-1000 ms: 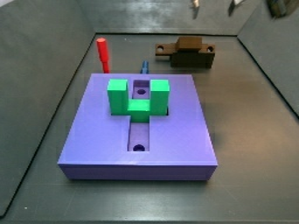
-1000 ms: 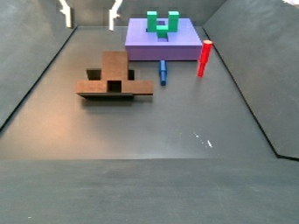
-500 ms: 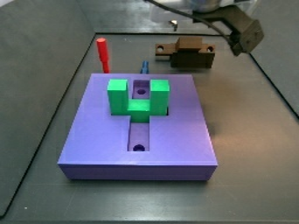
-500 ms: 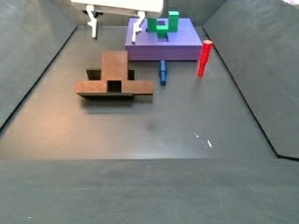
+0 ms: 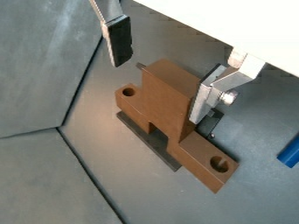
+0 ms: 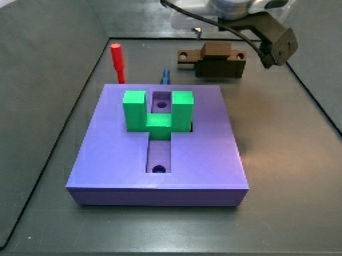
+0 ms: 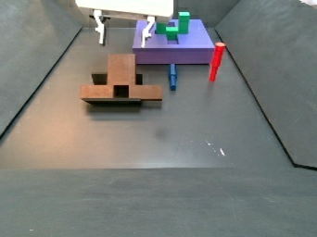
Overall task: Pick up the brown object. Move up. Place the brown object on the fixture. Regrasp the brown object. Move to above the board. Insert the brown object.
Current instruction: Regrasp the brown object.
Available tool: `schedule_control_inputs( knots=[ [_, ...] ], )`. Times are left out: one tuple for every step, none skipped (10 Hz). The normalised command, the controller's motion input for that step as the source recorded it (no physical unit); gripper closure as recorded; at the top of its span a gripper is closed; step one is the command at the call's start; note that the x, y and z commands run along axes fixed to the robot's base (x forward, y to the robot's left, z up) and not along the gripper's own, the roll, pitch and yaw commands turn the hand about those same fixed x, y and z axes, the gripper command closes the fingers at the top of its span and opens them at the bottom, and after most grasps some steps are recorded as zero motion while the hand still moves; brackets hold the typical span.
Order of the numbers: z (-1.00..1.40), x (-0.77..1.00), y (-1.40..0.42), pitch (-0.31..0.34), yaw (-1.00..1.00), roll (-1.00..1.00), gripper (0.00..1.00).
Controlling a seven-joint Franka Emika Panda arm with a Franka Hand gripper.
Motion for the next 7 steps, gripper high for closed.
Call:
schedule_control_inputs(
  knots=[
    [-0.23,0.33,-0.05,0.351,0.32,0.00,0.00],
    [-0.27,0.43,-0.04,0.423,0.36,0.00,0.00],
    [-0.30,0.37,-0.01,0.369,0.34,-0.07,0.00],
    [-0.27,0.22,0.00,0.260,0.28,-0.13,0.00],
    [-0.30,0.13,0.00,0.186,0.26,-0.06,0.00],
    [-0.29,0.15,0.00,0.191,0.25,-0.05,0.00],
    [-0.27,0.19,0.00,0.234,0.21,0.00,0.00]
  ],
)
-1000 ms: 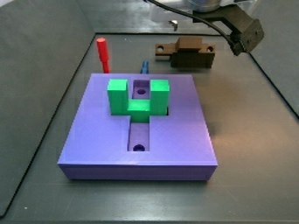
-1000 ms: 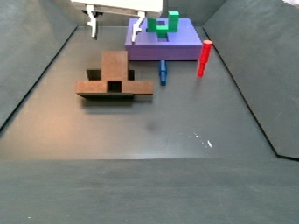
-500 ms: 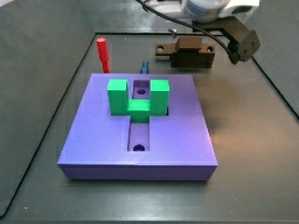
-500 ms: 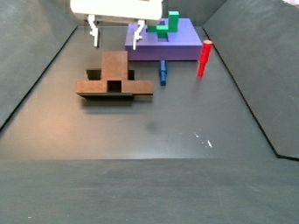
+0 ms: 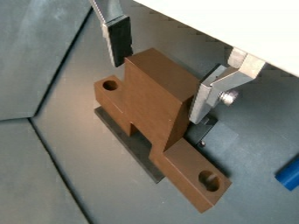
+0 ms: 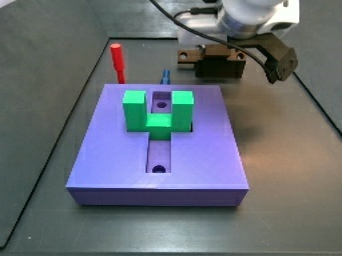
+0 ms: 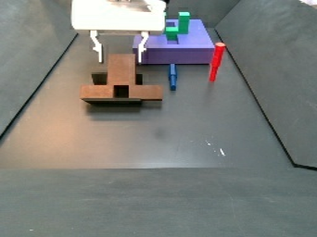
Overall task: Pick up the brown object. Move up. Place the brown object on the fixture. Regrasp the brown object. Move to above the board. Insert the brown object.
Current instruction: Regrasp the brown object.
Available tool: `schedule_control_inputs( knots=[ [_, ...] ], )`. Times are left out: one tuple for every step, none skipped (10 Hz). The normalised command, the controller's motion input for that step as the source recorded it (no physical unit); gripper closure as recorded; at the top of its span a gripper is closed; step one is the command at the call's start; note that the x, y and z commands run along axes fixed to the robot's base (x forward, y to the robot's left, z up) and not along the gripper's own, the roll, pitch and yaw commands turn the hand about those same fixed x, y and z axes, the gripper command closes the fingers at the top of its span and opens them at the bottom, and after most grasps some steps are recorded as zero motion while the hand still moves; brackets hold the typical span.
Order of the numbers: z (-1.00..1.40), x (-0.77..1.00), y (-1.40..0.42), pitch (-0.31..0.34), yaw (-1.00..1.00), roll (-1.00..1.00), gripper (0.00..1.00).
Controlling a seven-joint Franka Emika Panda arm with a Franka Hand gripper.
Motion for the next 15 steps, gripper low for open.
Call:
schedule_control_inputs(
  knots=[
    [-0.19,0.17,0.00,0.231,0.13,0.00,0.00],
    [-0.03,0.06,0.00,0.140,0.13,0.01,0.00],
    [0.00,0.00,0.00,0.014,0.21,0.14,0.00],
    [0.00,0.00,-0.05,0.029,0.25,0.35,0.00],
    [-0.04,0.06,-0.06,0.094,0.23,0.36,0.00],
    [-0.14,0.00,0.00,0.000,0.07,0.10,0.00],
    [-0.23,0.02,0.00,0.014,0.02,0.10,0.00],
    [-0.28,0.01,0.00,0.009,0.01,0.06,0.00],
    [-0.06,0.07,0.01,0.069,0.00,0.00,0.00],
    [0.04,0.04,0.06,0.017,0.00,0.00,0.00],
    [0.02,0.00,0.04,0.009,0.02,0.02,0.00],
    [0.01,0.01,0.00,0.037,0.03,0.14,0.00],
    [0.00,0.02,0.00,0.043,0.00,0.15,0.00],
    [0.00,0.12,0.00,0.131,0.00,0.20,0.00],
    [0.03,0.11,0.00,0.140,0.00,0.21,0.00]
  ],
)
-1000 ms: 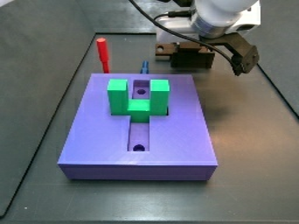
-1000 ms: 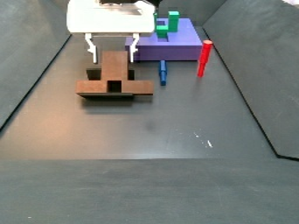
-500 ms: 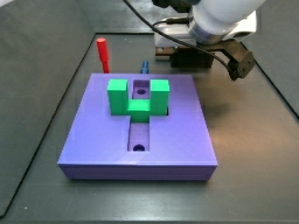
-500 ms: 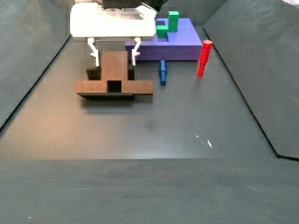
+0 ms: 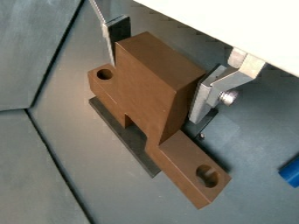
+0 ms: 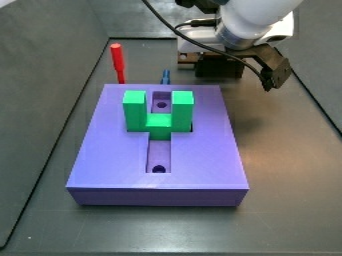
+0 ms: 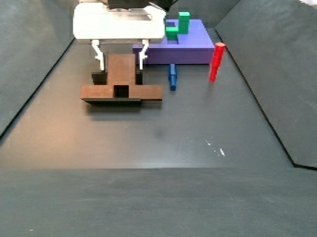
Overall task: Pick up the brown object. Move up. Place the brown object on the fixture. Regrasp the brown object. Move to above the board. Insert the brown object.
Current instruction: Regrasp the brown object.
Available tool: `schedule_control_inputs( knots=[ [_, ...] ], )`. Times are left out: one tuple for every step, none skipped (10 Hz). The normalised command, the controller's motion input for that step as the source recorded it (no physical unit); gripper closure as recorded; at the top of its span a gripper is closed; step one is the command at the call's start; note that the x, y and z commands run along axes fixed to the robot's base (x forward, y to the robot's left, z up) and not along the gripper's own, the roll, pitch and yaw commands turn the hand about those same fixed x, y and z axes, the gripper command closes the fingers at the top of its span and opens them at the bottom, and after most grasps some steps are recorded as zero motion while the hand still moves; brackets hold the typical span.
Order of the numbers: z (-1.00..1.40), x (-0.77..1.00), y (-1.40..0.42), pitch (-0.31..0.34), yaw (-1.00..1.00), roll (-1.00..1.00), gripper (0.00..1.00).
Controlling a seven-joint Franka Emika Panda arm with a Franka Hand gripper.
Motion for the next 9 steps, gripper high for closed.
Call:
schedule_control_inputs(
  knots=[
    [0.01,0.03,0.04,0.066,0.00,0.08,0.00],
    [0.00,0.02,0.03,0.011,0.00,0.00,0.00],
    [0.00,0.00,0.00,0.000,0.00,0.00,0.00],
    [0.00,0.00,0.00,0.000,0.00,0.00,1.00],
    [0.00,0.00,0.00,0.000,0.00,0.00,1.00],
    [0.00,0.00,0.00,0.000,0.00,0.00,1.00],
    [0.00,0.00,0.00,0.000,0.00,0.00,1.00],
    [0.00,0.00,0.00,0.000,0.00,0.00,1.00],
    [0.00,0.00,0.00,0.000,0.00,0.00,1.00]
  ],
)
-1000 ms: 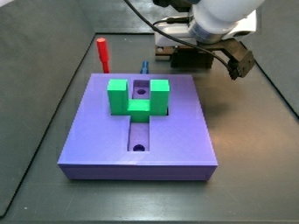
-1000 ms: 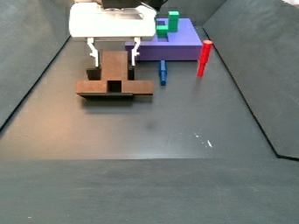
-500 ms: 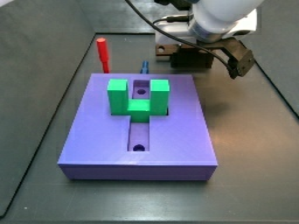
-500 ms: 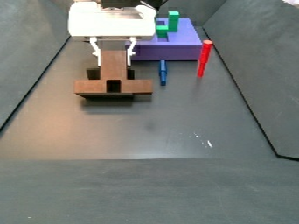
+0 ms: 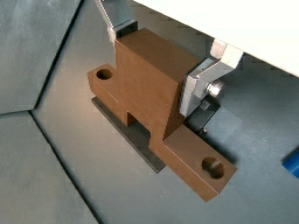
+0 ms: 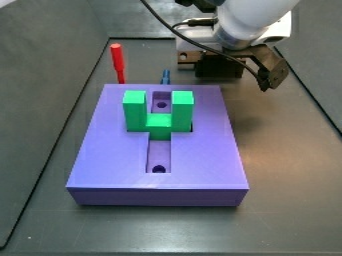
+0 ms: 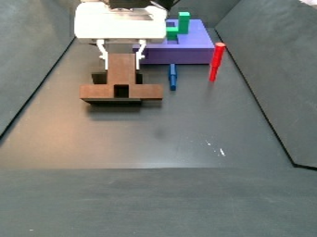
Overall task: Pick up the brown object. Move up. Place the brown object on the fixture. Regrasp the brown object. Move to above the board. Insert the brown object.
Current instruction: Regrasp the brown object, then move to above the board.
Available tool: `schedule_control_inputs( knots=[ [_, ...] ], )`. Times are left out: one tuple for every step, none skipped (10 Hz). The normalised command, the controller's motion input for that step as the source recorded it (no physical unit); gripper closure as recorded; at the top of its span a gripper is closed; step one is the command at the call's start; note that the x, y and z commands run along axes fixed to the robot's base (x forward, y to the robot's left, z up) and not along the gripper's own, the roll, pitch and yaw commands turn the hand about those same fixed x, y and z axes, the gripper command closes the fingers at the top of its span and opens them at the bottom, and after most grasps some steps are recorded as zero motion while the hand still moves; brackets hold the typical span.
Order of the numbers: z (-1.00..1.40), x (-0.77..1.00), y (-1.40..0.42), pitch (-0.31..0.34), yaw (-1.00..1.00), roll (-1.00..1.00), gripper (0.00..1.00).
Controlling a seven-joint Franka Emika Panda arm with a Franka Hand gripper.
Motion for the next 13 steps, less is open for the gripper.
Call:
schedule_control_inputs(
  knots=[
    [0.00,0.00,0.00,0.000,0.00,0.00,1.00],
    [0.00,0.00,0.00,0.000,0.00,0.00,1.00],
    [0.00,0.00,0.00,0.000,0.00,0.00,1.00],
    [0.00,0.00,0.00,0.000,0.00,0.00,1.00],
    [0.00,0.00,0.00,0.000,0.00,0.00,1.00],
    [0.00,0.00,0.00,0.000,0.00,0.00,1.00],
    [0.00,0.00,0.00,0.000,0.00,0.00,1.00],
    [0.00,0.00,0.00,0.000,0.00,0.00,1.00],
    [0.00,0.00,0.00,0.000,0.00,0.00,1.00],
    [0.00,0.00,0.00,0.000,0.00,0.00,1.00],
    [1.40,0.00,0.00,0.000,0.00,0.00,1.00],
    [1.40,-0.01,-0.01,0.036,0.03,-0.05,1.00],
    [1.40,-0.04,-0.03,0.026,0.02,-0.09,1.00]
  ],
)
